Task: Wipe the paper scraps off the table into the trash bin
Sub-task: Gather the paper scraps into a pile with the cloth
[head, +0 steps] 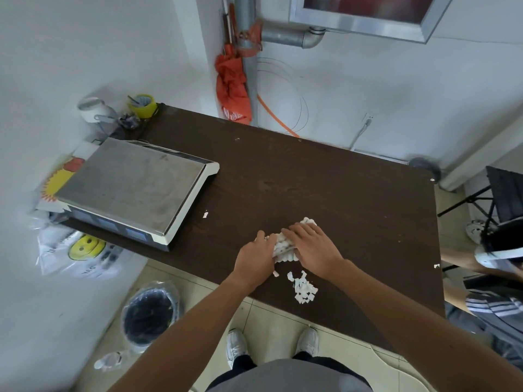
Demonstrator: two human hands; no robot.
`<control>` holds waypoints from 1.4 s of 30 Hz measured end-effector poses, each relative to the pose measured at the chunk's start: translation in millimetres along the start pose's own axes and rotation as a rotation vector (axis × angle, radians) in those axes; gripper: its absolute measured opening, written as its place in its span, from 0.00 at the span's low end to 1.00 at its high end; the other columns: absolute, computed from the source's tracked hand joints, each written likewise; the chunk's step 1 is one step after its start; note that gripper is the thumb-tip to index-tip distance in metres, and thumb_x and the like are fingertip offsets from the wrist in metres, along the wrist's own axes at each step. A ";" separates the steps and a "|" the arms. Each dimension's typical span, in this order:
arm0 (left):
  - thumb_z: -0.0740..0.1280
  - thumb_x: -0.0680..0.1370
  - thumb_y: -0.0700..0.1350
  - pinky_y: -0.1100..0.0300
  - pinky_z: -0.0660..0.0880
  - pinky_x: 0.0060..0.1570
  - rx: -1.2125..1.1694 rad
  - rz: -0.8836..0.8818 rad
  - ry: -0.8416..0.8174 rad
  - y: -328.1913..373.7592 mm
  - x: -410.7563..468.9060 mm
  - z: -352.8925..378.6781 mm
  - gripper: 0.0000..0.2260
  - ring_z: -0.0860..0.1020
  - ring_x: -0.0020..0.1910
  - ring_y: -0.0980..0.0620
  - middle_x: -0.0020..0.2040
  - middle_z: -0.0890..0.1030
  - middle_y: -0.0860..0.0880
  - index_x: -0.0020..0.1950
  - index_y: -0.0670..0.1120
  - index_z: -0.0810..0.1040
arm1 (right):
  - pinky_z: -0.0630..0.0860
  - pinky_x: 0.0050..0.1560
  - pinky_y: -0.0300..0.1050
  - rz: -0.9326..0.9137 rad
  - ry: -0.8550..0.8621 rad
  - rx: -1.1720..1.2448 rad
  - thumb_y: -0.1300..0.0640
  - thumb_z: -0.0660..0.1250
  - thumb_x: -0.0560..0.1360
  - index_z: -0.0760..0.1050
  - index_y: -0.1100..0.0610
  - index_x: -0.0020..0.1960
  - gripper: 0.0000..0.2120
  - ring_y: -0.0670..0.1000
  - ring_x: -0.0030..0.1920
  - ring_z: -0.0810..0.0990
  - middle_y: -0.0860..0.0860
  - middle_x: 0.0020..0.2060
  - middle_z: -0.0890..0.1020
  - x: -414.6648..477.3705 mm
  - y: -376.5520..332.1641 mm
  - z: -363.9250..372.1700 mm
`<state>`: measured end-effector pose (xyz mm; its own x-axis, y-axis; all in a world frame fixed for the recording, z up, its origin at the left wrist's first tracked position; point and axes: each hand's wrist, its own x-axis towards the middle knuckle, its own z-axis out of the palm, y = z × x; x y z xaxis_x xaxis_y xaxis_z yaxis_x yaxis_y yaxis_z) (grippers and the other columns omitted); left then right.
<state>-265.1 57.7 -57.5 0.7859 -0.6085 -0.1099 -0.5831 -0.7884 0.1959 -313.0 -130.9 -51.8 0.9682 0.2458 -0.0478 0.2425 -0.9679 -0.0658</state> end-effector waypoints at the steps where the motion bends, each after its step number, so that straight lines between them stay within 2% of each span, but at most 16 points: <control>1: 0.69 0.78 0.49 0.55 0.79 0.39 -0.010 -0.025 0.022 -3.2 0.3 -3.3 0.18 0.82 0.42 0.46 0.57 0.73 0.46 0.65 0.47 0.70 | 0.62 0.72 0.53 -0.001 0.005 -0.029 0.56 0.70 0.73 0.66 0.56 0.74 0.31 0.56 0.70 0.70 0.54 0.67 0.74 7.3 -1.6 -2.6; 5: 0.72 0.77 0.51 0.60 0.78 0.35 -0.027 -0.140 0.091 -26.6 -4.2 -16.6 0.17 0.81 0.38 0.51 0.55 0.74 0.47 0.62 0.49 0.70 | 0.56 0.76 0.55 -0.001 -0.044 -0.079 0.53 0.69 0.74 0.59 0.54 0.77 0.35 0.57 0.75 0.62 0.56 0.74 0.67 47.2 -21.4 -12.0; 8: 0.74 0.76 0.52 0.63 0.78 0.35 -0.031 -0.260 0.112 -52.1 -14.4 -25.6 0.18 0.78 0.35 0.56 0.54 0.74 0.48 0.60 0.50 0.70 | 0.50 0.77 0.56 -0.035 -0.075 -0.089 0.55 0.68 0.74 0.55 0.52 0.78 0.37 0.56 0.77 0.57 0.55 0.75 0.63 83.0 -49.9 -15.1; 11: 0.77 0.73 0.51 0.62 0.78 0.36 -0.063 -0.409 0.111 -78.8 -28.9 -31.8 0.22 0.80 0.36 0.53 0.54 0.73 0.48 0.60 0.50 0.69 | 0.52 0.77 0.57 -0.110 -0.043 -0.098 0.56 0.69 0.73 0.58 0.53 0.77 0.36 0.57 0.77 0.57 0.55 0.74 0.65 116.0 -84.6 -16.4; 14: 0.78 0.72 0.52 0.63 0.71 0.35 -0.116 -0.516 0.126 -106.2 -43.1 -33.0 0.25 0.81 0.39 0.51 0.54 0.73 0.46 0.62 0.49 0.69 | 0.53 0.76 0.57 -0.192 -0.004 -0.127 0.53 0.68 0.75 0.59 0.54 0.76 0.33 0.57 0.77 0.56 0.56 0.75 0.64 143.7 -118.8 -14.6; 19: 0.74 0.75 0.56 0.61 0.71 0.34 -0.054 -0.613 0.110 -142.7 -60.4 -21.5 0.22 0.83 0.39 0.48 0.54 0.77 0.44 0.62 0.49 0.71 | 0.59 0.72 0.57 -0.249 0.013 -0.133 0.53 0.62 0.79 0.64 0.52 0.75 0.25 0.57 0.75 0.58 0.55 0.73 0.66 168.5 -163.1 -7.7; 24: 0.69 0.78 0.56 0.54 0.79 0.41 -0.082 -0.581 0.058 -155.2 -62.9 -8.3 0.21 0.84 0.43 0.42 0.56 0.78 0.43 0.67 0.49 0.70 | 0.61 0.70 0.55 -0.157 -0.013 0.014 0.55 0.61 0.78 0.70 0.50 0.70 0.20 0.56 0.75 0.59 0.53 0.72 0.67 169.2 -180.9 3.4; 29: 0.68 0.79 0.56 0.58 0.76 0.40 -0.060 -0.512 0.031 -139.9 -60.4 -6.0 0.23 0.83 0.43 0.45 0.54 0.77 0.44 0.68 0.48 0.68 | 0.60 0.71 0.55 -0.138 -0.034 0.065 0.55 0.61 0.78 0.71 0.49 0.69 0.20 0.56 0.75 0.59 0.53 0.72 0.67 154.5 -165.6 4.9; 36: 0.68 0.79 0.55 0.55 0.81 0.44 -0.099 -0.456 -0.008 -76.5 -51.7 -1.4 0.21 0.83 0.43 0.46 0.55 0.77 0.45 0.67 0.49 0.69 | 0.61 0.72 0.57 -0.095 -0.031 0.121 0.57 0.65 0.76 0.73 0.49 0.68 0.20 0.56 0.75 0.59 0.53 0.70 0.68 106.9 -118.6 7.5; 42: 0.66 0.79 0.58 0.57 0.77 0.44 -0.043 -0.366 -0.059 -9.4 -39.5 8.0 0.22 0.83 0.46 0.46 0.57 0.76 0.47 0.69 0.50 0.68 | 0.60 0.73 0.56 0.030 -0.070 0.117 0.55 0.66 0.76 0.72 0.47 0.68 0.20 0.55 0.75 0.58 0.52 0.71 0.66 51.0 -71.4 7.1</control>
<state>-292.3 88.4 -62.8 0.9267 -0.2923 -0.2361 -0.2558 -0.9510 0.1735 -281.4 -48.9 -56.7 0.9671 0.2240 -0.1208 0.2008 -0.9632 -0.1787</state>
